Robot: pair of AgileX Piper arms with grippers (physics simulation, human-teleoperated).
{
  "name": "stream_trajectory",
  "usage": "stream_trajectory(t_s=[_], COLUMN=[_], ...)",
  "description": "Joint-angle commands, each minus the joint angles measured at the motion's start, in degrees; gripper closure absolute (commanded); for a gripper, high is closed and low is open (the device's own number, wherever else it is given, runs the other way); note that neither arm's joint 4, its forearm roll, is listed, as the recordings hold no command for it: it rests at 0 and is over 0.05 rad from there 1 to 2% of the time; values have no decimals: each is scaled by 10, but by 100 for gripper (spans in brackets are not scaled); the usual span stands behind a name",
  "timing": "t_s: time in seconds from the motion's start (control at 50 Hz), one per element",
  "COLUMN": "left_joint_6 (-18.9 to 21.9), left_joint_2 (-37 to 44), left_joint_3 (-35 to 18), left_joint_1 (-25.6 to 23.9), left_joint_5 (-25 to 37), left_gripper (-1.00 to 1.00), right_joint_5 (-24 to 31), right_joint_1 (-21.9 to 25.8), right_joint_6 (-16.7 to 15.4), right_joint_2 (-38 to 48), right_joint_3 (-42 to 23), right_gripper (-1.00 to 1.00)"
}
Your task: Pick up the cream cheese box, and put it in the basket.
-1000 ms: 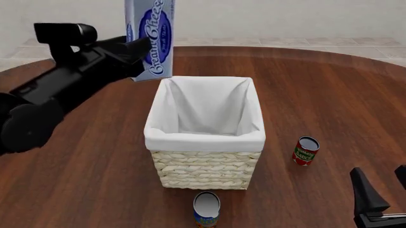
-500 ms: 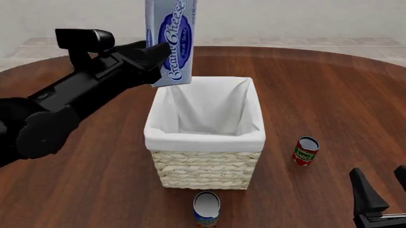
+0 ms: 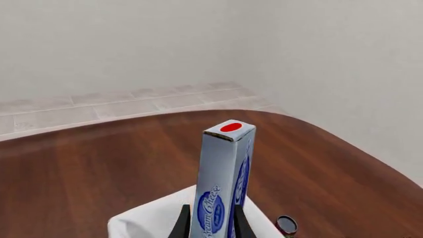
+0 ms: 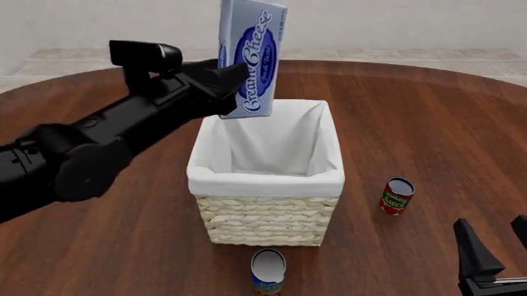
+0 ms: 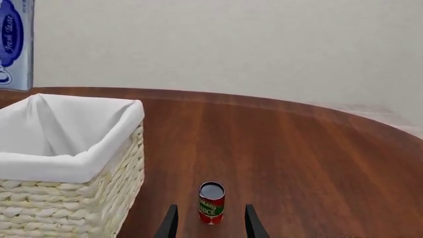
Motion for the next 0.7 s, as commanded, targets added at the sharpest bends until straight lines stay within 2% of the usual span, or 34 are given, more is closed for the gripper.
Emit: stream_trajectory(t_s=[0.02, 0.7], left_joint_6=[4, 2], left_joint_2=[19, 99], left_joint_3=[-16, -67], left_joint_1=[-10, -9], left_joint_5=[-7, -12], left_gripper=[100, 100], right_joint_5=[0, 1], right_joint_1=[1, -3], right_joint_6=[2, 6], right_joint_2=[0, 0], right_joint_3=[2, 2], right_gripper=[-100, -100])
